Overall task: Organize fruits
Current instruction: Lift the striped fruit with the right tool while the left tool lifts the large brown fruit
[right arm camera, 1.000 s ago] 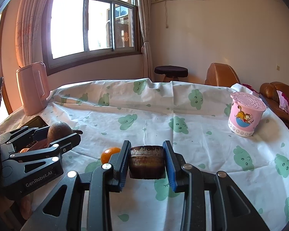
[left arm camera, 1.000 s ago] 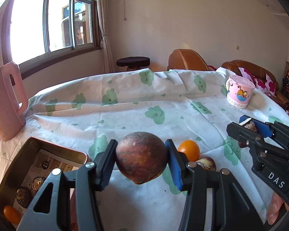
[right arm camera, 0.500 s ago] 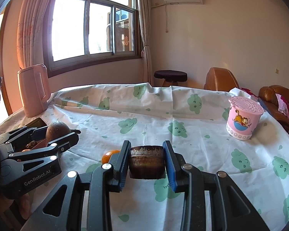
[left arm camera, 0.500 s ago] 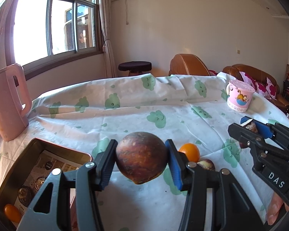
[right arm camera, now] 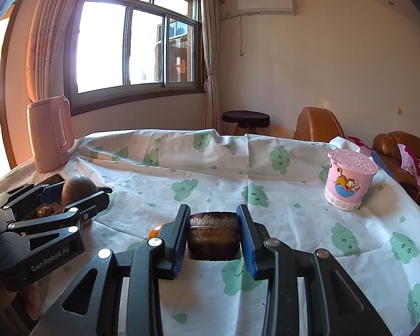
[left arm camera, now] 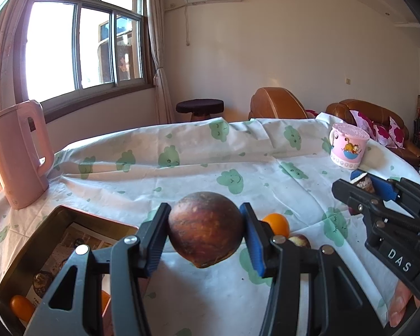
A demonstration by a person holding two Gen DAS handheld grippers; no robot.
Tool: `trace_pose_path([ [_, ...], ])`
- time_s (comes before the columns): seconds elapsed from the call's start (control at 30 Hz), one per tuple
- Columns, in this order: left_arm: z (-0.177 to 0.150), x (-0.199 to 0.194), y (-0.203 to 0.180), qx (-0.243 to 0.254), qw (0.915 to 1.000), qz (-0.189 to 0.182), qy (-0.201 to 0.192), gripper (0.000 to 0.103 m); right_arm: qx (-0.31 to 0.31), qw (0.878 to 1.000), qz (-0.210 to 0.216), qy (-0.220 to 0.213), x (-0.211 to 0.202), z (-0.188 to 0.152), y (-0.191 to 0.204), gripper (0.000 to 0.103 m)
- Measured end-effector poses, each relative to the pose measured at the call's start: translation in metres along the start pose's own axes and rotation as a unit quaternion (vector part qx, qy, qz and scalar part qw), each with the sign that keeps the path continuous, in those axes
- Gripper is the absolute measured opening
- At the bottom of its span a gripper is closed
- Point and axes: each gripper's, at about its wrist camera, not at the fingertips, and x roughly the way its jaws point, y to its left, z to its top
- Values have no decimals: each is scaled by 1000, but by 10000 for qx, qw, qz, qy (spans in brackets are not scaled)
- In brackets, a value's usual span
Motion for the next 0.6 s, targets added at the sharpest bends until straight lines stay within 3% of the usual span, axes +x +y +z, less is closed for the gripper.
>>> trace_pose_path([
  [0.33, -8, -16, 9, -88, 10000, 15, -25, 52, -112, 9999, 56, -67, -9, -3, 13, 36],
  [0.6, -17, -36, 19, -19, 9999, 66, -136, 52, -205, 9991, 375, -38, -13, -4, 41, 36],
])
